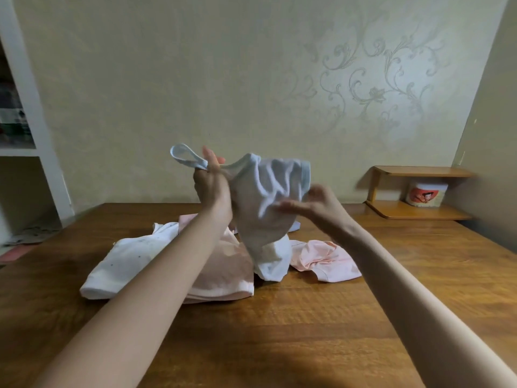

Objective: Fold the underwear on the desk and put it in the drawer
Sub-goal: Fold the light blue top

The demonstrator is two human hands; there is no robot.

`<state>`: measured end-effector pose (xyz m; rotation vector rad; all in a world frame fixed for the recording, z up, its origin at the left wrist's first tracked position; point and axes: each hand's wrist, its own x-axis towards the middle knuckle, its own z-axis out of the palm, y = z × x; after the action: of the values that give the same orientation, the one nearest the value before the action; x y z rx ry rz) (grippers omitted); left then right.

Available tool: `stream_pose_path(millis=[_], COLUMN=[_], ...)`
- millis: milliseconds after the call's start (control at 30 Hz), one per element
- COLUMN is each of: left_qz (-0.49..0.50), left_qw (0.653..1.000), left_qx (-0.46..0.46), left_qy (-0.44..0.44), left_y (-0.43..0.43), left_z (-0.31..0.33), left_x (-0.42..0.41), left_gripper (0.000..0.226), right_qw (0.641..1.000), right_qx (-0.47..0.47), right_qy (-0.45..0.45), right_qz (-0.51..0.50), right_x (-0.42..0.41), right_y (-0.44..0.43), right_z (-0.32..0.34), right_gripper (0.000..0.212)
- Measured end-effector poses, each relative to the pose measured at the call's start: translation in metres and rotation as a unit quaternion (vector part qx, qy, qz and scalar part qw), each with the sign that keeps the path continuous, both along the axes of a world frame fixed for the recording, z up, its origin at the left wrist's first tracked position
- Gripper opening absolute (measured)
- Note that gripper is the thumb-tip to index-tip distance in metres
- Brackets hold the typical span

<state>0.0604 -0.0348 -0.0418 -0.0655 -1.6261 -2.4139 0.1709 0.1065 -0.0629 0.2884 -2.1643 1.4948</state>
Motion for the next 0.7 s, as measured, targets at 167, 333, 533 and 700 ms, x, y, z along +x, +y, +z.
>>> stream_pose_path(millis=[167,333,533,700], left_qz=[-0.316,-0.332,-0.304,-0.281], left_qw=[0.945,0.929,0.942,0.952], left_qx=[0.073,0.163,0.109,0.019], left_qy=[-0.026,-0.014,0.086,0.123], left_y=[-0.005,-0.015,-0.016,-0.022], left_z=[-0.013,-0.012,-0.011,-0.009], left_x=[-0.003,-0.003,0.000,0.002], left_gripper=[0.025,0.014,0.014,0.022], right_qw=[0.976,0.975,0.958,0.959], right_qx=[-0.177,-0.179,-0.230,-0.235], right_qy=[0.085,0.083,0.066,0.051], right_qz=[-0.090,-0.103,-0.157,-0.150], right_x=[-0.007,-0.013,-0.016,-0.017], right_y=[-0.002,0.005,0.008,0.015], right_z=[0.023,0.029,0.019,0.012], right_gripper=[0.014,0.019,0.046,0.026])
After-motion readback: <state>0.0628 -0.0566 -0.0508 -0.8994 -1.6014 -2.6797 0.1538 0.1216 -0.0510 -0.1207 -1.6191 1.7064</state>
